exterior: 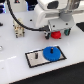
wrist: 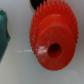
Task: Insert the blue gear onto the right peg, followed by the red gear
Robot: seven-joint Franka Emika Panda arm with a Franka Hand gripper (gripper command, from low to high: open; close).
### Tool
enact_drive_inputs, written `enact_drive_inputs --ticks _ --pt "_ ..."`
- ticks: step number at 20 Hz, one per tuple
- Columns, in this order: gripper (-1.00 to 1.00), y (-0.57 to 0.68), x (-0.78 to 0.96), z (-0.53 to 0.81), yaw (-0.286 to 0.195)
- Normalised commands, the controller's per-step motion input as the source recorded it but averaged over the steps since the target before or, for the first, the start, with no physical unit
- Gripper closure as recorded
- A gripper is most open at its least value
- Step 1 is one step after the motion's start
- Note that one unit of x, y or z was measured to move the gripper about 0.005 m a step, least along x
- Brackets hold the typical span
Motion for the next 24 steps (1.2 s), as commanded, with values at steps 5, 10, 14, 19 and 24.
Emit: enact_drive_inputs --ticks 5,10,14,19,24 --pt "1.0 0.01 -0.21 -0.09 0.0" --pt "1.0 0.0 -0.02 0.12 0.0" --pt "1.0 0.0 0.18 0.4 0.0" --pt "1.0 -0.06 0.35 0.48 0.0" --pt "1.0 -0.09 0.47 0.47 0.0"
